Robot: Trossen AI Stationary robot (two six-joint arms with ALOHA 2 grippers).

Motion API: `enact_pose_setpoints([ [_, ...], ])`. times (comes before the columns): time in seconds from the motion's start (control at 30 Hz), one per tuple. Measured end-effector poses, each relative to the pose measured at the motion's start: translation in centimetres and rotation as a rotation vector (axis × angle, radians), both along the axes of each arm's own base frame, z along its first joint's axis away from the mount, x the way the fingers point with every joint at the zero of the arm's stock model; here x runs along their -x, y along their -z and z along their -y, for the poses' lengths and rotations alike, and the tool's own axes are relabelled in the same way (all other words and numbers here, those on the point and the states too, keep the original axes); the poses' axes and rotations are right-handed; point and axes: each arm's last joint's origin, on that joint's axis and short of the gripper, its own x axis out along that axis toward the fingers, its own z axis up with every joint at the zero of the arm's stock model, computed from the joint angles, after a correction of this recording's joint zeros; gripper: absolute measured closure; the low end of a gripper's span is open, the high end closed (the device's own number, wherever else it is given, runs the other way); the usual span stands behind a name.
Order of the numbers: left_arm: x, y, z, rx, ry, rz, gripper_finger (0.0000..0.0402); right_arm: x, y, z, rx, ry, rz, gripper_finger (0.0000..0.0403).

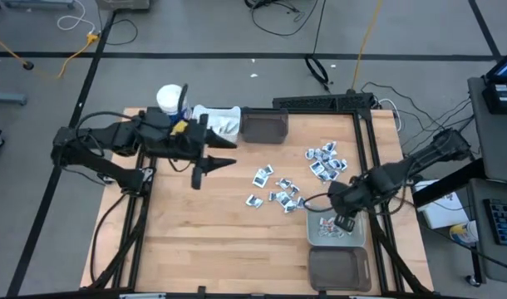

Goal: Pick & Place First Aid Supplies
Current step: Put the orange ointment pack into the gray bin

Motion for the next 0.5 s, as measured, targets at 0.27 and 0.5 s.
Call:
enact_pose_setpoints([
  [0.27,5.3,4.7,-0.3,-0.009,0.001,0.045,0.0206,0.1,5.1,0.0,-0.009,0.007,0.001,0.0403],
  [0.5,8.6,9.0,-0.5,-0.001,-0.076,0.122,0.0206,0.3,6.6,-2.0,-0.025,-0.115,-0.022,0.0403],
])
